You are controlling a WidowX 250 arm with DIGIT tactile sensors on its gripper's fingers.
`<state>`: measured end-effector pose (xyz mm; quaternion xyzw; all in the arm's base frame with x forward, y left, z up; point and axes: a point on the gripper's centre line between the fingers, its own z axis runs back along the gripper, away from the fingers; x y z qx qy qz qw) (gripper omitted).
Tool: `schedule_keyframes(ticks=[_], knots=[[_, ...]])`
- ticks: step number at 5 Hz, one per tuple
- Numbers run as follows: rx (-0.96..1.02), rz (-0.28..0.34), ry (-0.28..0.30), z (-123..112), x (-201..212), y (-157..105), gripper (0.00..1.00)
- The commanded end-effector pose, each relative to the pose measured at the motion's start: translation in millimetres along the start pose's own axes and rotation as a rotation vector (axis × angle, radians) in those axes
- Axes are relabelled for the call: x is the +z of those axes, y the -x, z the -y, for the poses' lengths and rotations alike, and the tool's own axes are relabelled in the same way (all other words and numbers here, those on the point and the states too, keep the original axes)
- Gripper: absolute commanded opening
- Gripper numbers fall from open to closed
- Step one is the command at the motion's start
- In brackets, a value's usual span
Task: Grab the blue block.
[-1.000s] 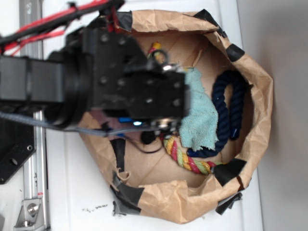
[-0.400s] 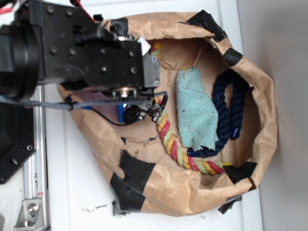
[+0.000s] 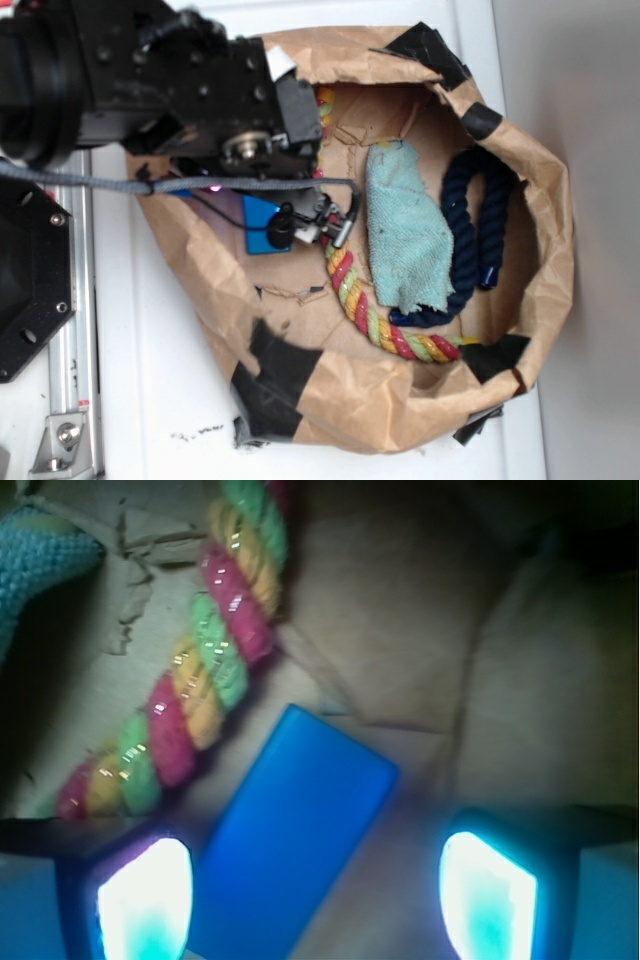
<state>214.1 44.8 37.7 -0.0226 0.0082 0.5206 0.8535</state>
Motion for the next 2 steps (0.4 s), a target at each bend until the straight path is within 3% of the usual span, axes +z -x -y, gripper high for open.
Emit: schedule_keyframes(ticks=[1, 2], knots=[[0.023, -0.003, 0.009, 16, -10, 0, 1.00], [0.010, -0.013, -0.012, 19, -22, 7, 1.00]])
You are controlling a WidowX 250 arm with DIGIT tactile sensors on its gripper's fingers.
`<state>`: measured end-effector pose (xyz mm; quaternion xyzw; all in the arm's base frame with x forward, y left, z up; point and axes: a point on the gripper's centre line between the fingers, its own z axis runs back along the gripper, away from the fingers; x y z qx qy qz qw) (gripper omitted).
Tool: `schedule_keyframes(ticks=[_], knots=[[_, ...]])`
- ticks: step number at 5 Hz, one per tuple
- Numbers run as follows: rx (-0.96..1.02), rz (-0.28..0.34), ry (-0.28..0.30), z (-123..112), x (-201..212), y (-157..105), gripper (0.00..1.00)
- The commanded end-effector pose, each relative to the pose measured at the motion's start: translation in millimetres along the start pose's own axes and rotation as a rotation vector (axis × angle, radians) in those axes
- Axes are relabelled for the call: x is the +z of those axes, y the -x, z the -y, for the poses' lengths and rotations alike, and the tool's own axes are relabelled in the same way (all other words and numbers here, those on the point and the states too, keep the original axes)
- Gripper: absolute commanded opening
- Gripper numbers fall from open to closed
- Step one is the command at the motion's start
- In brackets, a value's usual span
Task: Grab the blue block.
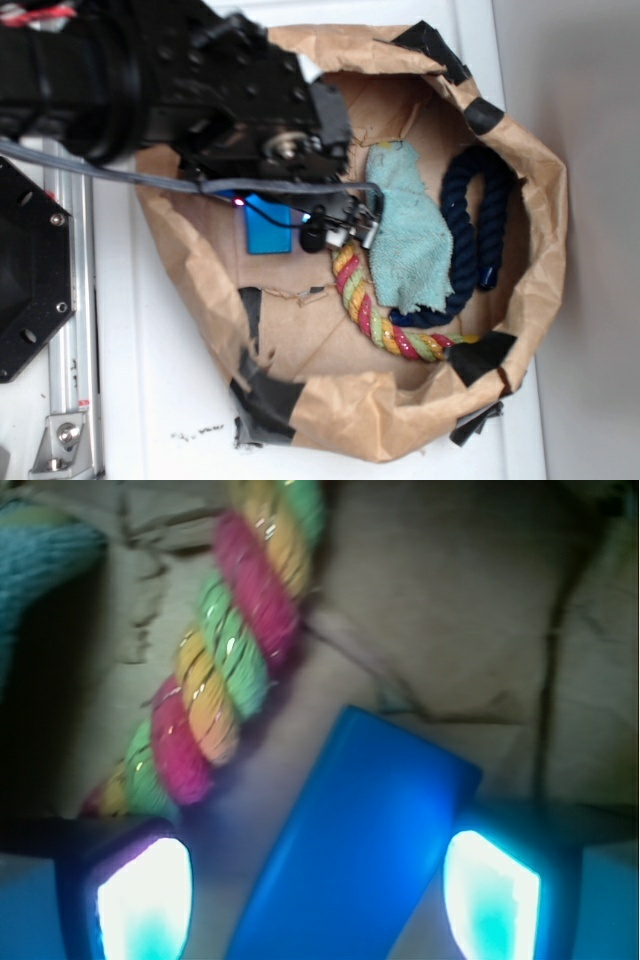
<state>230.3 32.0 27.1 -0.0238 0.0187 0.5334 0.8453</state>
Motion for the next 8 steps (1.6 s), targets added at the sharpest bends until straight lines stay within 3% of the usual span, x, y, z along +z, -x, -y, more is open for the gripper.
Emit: schedule_keyframes(ticks=[1, 2, 4, 5, 6, 7, 8], knots=[[-0.036, 0.021, -0.019, -3, -14, 6, 1.00], [-0.042, 0.022, -0.024, -5, -16, 8, 1.00], [-0.126, 0.007, 0.026, 3, -14, 20, 1.00], [-0.100, -0.058, 0.023, 1, -36, 15, 1.00], [-0.104, -0.053, 0.008, -6, -42, 16, 1.00], [-0.085, -0.082, 0.025, -11, -47, 18, 0.45], [-0.101, -0.060, 0.016, -10, -46, 20, 0.00]])
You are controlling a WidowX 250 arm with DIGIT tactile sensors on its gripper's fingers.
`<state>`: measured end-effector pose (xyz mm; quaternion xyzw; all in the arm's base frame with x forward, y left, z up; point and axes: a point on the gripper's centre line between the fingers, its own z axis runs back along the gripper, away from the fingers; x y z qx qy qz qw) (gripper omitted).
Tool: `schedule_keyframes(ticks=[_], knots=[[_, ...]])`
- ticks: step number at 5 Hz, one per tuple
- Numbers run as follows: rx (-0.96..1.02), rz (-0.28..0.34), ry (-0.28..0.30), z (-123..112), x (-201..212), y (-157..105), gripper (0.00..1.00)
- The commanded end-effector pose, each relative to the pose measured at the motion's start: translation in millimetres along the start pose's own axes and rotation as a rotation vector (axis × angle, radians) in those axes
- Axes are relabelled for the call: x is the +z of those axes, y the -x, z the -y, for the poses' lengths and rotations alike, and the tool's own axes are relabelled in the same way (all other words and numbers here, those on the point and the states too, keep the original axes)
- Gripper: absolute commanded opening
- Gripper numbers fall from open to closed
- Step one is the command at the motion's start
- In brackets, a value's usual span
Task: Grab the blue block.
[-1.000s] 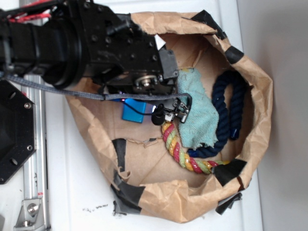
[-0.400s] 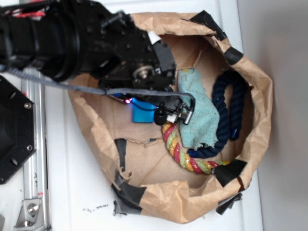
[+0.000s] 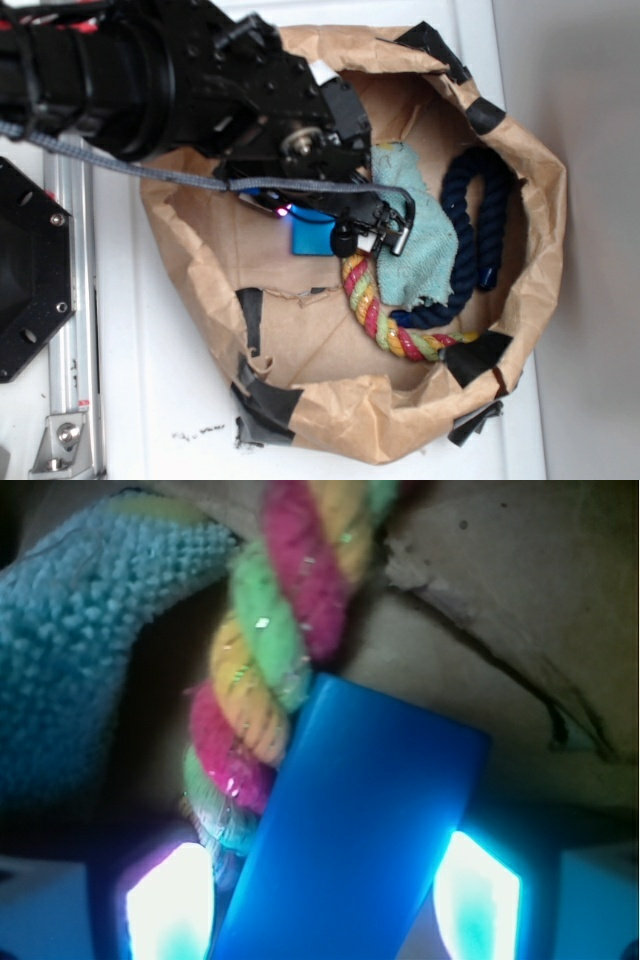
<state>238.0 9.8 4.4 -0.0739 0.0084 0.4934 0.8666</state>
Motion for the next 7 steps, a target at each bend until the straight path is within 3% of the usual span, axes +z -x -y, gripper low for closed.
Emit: schedule_keyframes(ticks=[1, 2, 3, 4, 6, 7], knots=[[-0.043, -0.011, -0.094, -25, -20, 10, 0.00], [-0.058, -0.019, -0.086, -24, -19, 10, 0.00], [-0.118, 0.008, -0.117, -20, -9, 11, 0.00], [-0.206, 0.117, -0.158, -6, 36, 14, 0.00], [-0.488, 0.163, -0.099, 39, 124, 19, 0.00], [-0.521, 0.212, -0.082, 42, 135, 14, 0.00]])
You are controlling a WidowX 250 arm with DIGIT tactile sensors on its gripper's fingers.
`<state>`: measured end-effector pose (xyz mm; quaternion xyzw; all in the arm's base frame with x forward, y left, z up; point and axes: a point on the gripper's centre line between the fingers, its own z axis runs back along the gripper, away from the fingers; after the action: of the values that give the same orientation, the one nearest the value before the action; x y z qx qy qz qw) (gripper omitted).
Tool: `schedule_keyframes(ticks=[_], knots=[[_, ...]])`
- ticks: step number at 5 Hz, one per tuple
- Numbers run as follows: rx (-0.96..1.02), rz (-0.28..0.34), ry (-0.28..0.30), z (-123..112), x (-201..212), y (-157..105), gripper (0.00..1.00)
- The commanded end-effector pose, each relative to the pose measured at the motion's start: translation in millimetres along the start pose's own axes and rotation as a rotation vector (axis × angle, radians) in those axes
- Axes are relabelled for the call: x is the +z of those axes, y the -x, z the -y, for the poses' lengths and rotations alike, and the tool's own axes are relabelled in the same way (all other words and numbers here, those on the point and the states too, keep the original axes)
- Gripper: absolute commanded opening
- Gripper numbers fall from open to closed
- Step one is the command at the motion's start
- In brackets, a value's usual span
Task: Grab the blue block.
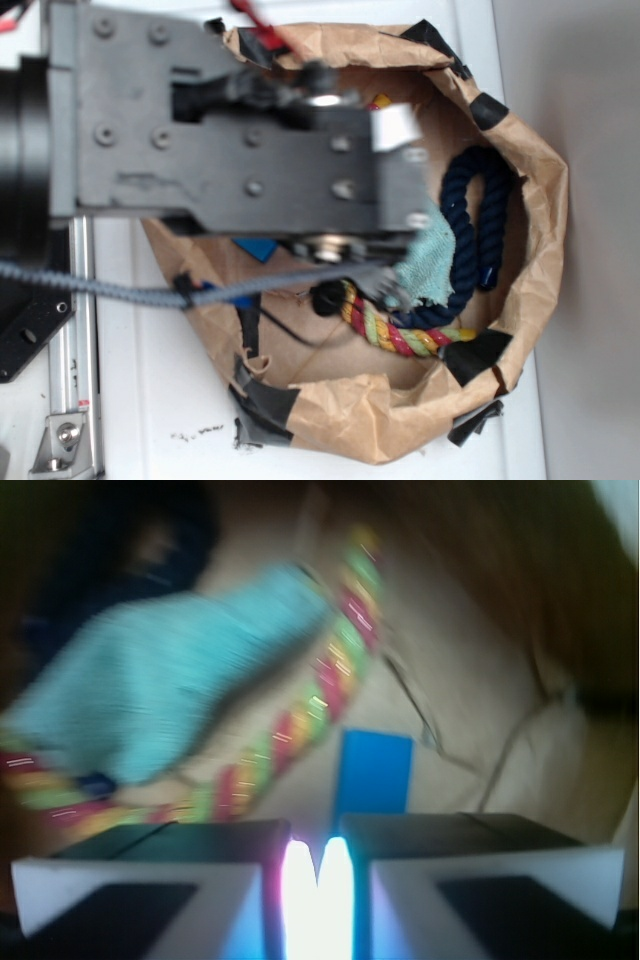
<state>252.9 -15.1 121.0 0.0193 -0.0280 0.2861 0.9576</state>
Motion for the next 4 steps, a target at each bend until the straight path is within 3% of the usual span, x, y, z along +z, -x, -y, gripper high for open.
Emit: schedule_keyframes(ticks=[1, 2, 4], knots=[[-0.059, 0.064, 0.090, -11, 18, -17, 0.00], [-0.028, 0.089, 0.098, -22, 12, -7, 1.00], [0.083, 0.063, 0.084, -40, -26, 17, 1.00]])
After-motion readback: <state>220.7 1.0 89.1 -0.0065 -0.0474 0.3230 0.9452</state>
